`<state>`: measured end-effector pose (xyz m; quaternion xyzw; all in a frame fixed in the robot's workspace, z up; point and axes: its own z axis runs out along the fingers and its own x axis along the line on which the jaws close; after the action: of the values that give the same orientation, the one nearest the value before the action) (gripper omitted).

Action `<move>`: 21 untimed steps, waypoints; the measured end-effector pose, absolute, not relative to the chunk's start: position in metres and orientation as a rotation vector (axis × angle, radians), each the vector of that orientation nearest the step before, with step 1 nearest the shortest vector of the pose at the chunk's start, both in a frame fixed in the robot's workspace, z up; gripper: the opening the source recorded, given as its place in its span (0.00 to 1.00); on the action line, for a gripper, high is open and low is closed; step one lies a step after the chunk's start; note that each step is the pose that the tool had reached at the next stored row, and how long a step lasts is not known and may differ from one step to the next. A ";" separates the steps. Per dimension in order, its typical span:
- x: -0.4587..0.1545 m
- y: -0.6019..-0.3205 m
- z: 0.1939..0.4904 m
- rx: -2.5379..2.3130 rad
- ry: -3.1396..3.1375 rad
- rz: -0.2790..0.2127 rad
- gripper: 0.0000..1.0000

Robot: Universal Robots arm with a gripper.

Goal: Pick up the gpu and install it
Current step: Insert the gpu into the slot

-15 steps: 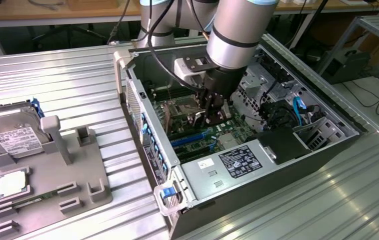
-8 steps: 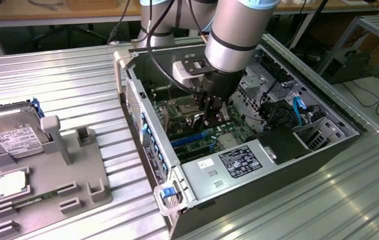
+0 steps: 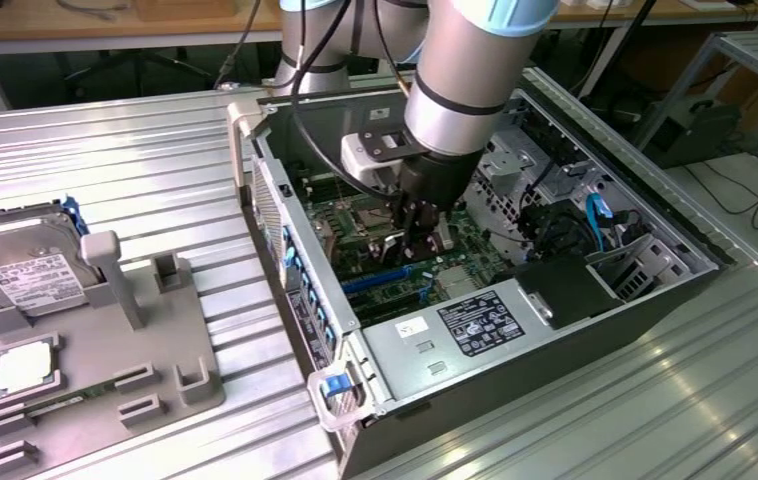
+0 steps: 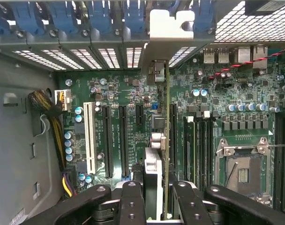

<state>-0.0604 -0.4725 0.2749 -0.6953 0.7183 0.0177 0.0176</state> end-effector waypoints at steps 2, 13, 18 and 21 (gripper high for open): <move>-0.062 -0.472 0.273 -2.160 2.232 0.055 0.29; -0.065 -0.470 0.266 -2.160 2.232 0.055 0.29; -0.065 -0.470 0.266 -2.164 2.236 0.063 0.29; -0.065 -0.470 0.265 -2.166 2.239 0.070 0.29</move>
<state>-0.0647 -0.4703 0.2654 -0.6951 0.7185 0.0225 0.0125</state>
